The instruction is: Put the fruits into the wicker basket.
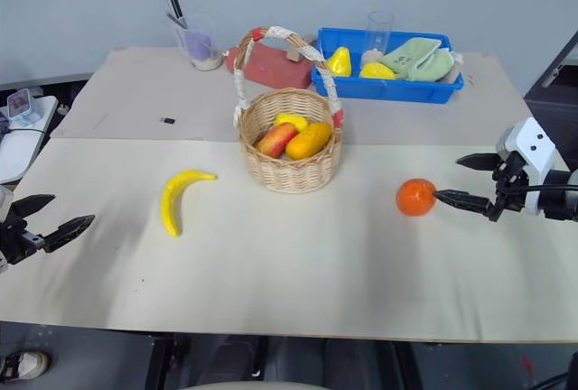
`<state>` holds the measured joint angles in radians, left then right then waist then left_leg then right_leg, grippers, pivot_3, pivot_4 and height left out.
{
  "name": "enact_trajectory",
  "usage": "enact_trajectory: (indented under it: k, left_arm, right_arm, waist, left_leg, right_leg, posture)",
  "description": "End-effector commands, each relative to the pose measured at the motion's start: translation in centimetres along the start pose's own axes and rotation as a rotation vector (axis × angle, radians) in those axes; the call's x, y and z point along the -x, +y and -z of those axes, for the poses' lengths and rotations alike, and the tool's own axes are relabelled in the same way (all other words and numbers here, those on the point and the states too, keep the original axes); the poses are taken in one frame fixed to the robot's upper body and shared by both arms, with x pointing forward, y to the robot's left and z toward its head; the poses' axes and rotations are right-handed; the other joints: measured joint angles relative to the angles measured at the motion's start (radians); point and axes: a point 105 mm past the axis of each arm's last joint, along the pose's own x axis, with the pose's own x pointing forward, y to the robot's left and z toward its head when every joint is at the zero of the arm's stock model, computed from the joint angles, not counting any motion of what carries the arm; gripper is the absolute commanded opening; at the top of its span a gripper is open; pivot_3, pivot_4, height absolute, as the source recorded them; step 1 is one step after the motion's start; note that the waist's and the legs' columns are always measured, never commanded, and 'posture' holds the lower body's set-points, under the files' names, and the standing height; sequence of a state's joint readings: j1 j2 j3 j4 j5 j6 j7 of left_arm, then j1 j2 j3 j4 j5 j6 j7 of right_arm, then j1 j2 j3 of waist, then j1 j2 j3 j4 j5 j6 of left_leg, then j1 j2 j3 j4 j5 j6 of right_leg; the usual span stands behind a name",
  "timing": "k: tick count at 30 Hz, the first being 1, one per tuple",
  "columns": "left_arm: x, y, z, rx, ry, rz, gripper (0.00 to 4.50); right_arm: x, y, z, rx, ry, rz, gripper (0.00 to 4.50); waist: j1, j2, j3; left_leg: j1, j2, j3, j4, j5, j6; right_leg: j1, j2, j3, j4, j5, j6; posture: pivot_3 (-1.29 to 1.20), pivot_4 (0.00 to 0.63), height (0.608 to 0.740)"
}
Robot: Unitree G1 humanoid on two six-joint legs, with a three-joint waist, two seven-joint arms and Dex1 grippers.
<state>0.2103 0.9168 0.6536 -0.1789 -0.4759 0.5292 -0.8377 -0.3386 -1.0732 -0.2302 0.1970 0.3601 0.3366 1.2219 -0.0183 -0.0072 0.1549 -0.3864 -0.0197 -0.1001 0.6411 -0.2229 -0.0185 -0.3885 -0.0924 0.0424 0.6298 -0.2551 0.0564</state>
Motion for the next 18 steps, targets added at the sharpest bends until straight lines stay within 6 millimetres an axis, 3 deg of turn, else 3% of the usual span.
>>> enact_trajectory:
  k: [1, 18]
  left_arm:
    - [0.6, 0.6, -1.3, 0.004, -0.052, -0.025, 4.50]
    - [0.4, -0.7, -1.7, 0.118, -0.154, -0.016, 4.50]
  right_arm:
    - [0.7, -0.3, -1.3, 0.035, -0.034, 0.021, 4.48]
    - [0.2, -0.2, -1.6, 0.042, -0.050, 0.014, 4.48]
  waist:
    - [0.000, 0.000, 0.000]
    - [0.000, 0.000, 0.000]
  left_leg:
    - [0.000, 0.000, 0.000, 0.000, 0.000, 0.000]
    - [0.000, 0.000, 0.000, 0.000, 0.000, 0.000]
  right_leg:
    - [0.000, 0.000, 0.000, 0.000, 0.000, 0.000]
    - [0.000, 0.000, 0.000, 0.000, 0.000, 0.000]
  posture:
    - [0.00, 0.150, 0.740]
    - [0.00, 0.150, 0.740]
